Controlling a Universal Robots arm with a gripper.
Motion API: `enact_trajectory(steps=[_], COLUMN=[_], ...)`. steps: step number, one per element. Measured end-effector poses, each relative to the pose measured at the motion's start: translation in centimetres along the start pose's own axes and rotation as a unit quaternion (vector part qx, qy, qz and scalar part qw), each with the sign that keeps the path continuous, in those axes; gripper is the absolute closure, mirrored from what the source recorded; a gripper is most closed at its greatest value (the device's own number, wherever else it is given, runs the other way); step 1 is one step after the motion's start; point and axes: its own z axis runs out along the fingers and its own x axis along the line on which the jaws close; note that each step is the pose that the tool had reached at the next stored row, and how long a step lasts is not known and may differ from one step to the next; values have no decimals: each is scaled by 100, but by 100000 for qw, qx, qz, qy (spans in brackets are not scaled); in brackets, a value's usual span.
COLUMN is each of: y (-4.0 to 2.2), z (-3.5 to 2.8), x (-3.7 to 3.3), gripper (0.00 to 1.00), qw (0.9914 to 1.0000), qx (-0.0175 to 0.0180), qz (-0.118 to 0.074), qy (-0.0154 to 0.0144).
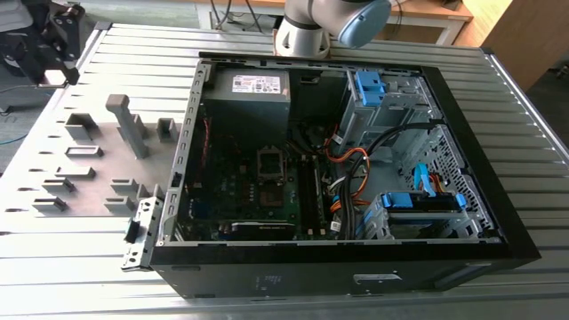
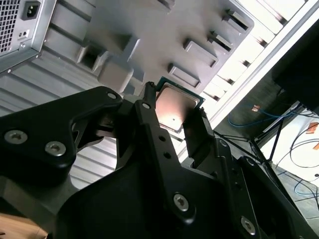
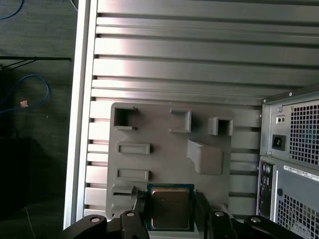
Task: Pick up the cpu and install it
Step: 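Pick up the cpu and move it towards the insertion slot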
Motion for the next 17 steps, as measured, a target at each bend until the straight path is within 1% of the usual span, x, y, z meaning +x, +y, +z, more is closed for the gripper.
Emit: enact_trajectory(steps=[10, 17], y=[-12, -22], z=[-5, -9], x=[-311, -571], gripper=[53, 53], qw=[100000, 100000], qx=[-3, -12], qz=[8, 14], qy=[136, 284])
